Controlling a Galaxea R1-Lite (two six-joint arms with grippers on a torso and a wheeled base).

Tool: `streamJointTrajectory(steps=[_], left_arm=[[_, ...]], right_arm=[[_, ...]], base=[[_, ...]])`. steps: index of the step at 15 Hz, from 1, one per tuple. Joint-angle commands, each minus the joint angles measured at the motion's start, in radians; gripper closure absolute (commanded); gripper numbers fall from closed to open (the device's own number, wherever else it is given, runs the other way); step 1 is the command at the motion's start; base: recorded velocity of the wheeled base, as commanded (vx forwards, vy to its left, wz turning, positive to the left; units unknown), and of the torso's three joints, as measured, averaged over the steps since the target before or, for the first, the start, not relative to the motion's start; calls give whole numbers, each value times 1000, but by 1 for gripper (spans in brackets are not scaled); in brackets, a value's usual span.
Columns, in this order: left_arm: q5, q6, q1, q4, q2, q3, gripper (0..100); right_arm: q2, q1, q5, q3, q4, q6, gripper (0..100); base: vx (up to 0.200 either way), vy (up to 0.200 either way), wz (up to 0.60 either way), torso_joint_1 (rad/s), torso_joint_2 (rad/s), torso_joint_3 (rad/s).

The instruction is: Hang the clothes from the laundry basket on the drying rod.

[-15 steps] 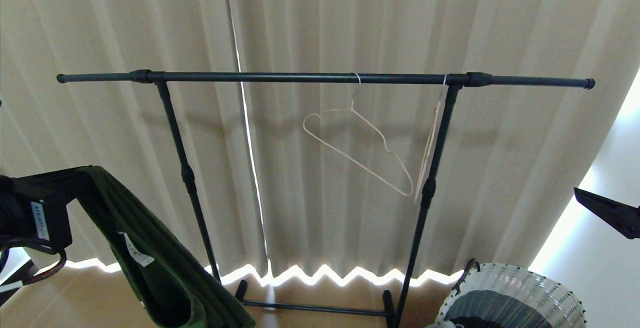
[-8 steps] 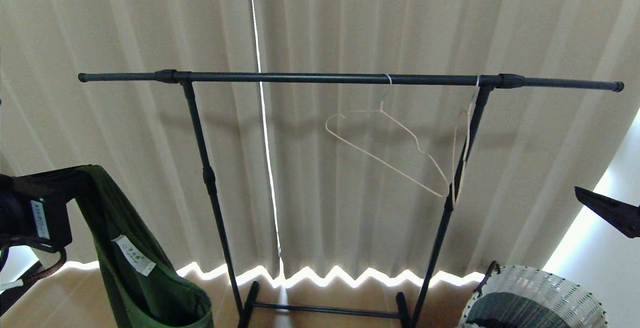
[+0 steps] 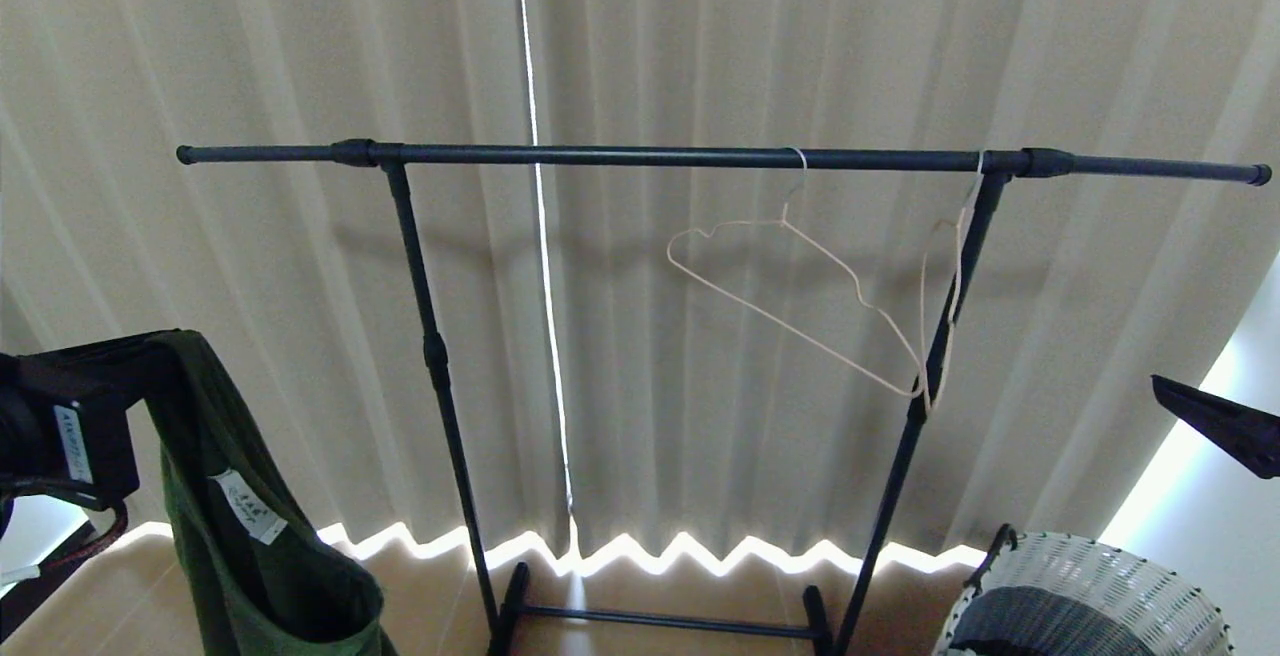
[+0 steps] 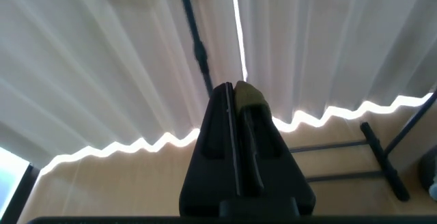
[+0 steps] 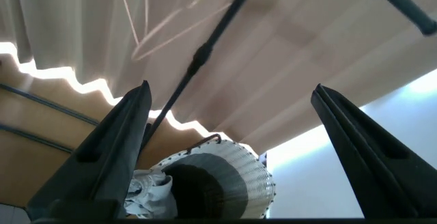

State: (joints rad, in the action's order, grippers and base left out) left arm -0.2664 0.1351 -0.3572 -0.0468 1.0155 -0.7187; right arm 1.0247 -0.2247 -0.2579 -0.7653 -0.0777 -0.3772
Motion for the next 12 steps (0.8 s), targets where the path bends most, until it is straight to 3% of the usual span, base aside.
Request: streamJointTrajectory(steps=[1,9,12], left_arm=[[-1,-2,0,1,1,4,100],[-1,-3,0,-2,1,22,100],[-2,0,0,-16,-22,102,100]], right_arm=[[0,-1,0,0,1,0,0],[0,-1,2,9,-1,0,0],[9,-1,6,37,1,9,0]], base=[[200,0,0,2,2,7],[200,0,0,2,1,2],[0,0,0,0,0,0]])
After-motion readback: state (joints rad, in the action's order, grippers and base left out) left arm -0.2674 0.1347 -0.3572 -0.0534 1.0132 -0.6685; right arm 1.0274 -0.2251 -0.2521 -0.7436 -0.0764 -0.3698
